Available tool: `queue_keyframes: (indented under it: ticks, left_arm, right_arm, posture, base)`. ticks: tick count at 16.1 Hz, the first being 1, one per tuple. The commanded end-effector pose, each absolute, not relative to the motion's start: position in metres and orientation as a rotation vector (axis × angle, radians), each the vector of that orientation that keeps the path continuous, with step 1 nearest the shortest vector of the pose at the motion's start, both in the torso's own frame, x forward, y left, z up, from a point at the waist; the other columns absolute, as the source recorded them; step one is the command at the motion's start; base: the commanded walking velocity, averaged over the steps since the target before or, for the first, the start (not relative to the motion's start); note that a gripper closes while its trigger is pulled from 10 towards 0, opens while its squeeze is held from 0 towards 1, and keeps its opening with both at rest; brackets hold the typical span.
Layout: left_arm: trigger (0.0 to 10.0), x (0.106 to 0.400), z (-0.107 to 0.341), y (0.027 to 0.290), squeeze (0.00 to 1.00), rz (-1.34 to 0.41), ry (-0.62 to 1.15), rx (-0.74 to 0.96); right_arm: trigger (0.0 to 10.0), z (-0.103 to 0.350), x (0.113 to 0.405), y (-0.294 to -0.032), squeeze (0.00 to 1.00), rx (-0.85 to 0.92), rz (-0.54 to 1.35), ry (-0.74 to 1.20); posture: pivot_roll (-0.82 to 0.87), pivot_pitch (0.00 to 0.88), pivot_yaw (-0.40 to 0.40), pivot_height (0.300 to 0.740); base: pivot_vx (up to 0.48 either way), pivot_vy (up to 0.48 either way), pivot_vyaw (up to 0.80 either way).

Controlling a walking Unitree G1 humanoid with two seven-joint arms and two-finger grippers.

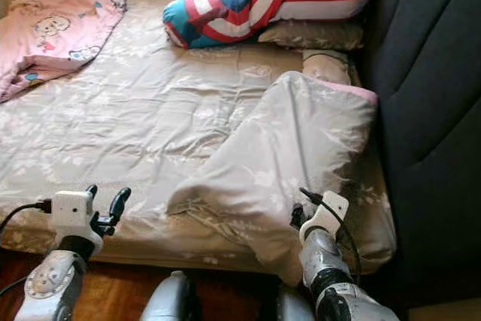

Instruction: Clean up the room

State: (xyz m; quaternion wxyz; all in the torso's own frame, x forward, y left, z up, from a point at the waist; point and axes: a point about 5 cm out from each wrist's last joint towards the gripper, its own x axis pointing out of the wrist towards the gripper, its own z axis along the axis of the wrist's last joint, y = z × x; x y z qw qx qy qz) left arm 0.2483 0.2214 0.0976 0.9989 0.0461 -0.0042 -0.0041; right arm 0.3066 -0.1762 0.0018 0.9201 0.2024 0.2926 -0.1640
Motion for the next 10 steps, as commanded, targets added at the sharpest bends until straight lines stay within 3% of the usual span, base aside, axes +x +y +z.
queue_keyframes:
  ticks: [1,7,8,9,10]
  left_arm:
    - [10.0,0.245,0.099,0.224,0.00,-0.011,0.004,0.106]
    - [10.0,0.233,0.105,0.224,0.00,-0.028,0.029,0.126]
    - [10.0,0.231,0.106,0.225,0.00,-0.031,0.036,0.133]
    - [10.0,0.230,0.106,0.226,0.00,-0.028,0.039,0.134]
    - [10.0,0.229,0.107,0.227,0.00,-0.026,0.042,0.135]
  right_arm:
    - [10.0,-0.011,0.295,-0.170,0.00,0.459,-0.325,0.676]
    - [10.0,-0.028,0.278,-0.151,0.00,0.538,-0.213,0.775]
    - [3.0,-0.030,0.276,-0.149,0.00,0.535,-0.205,0.781]
    - [0.0,-0.031,0.274,-0.146,0.00,0.545,-0.190,0.785]
    - [0.0,-0.032,0.274,-0.144,0.00,0.540,-0.181,0.785]
  posture:
    - [0.23,0.210,0.055,0.657]
    - [0.26,0.247,0.082,0.657]
    - [0.26,0.250,0.084,0.657]
    - [0.27,0.255,0.086,0.657]
    - [0.27,0.259,0.087,0.657]
  base:
    - [0.000,0.000,0.00]
    - [0.000,0.000,0.00]
    - [0.000,0.000,0.00]
    - [0.000,0.000,0.00]
    - [0.000,0.000,0.00]
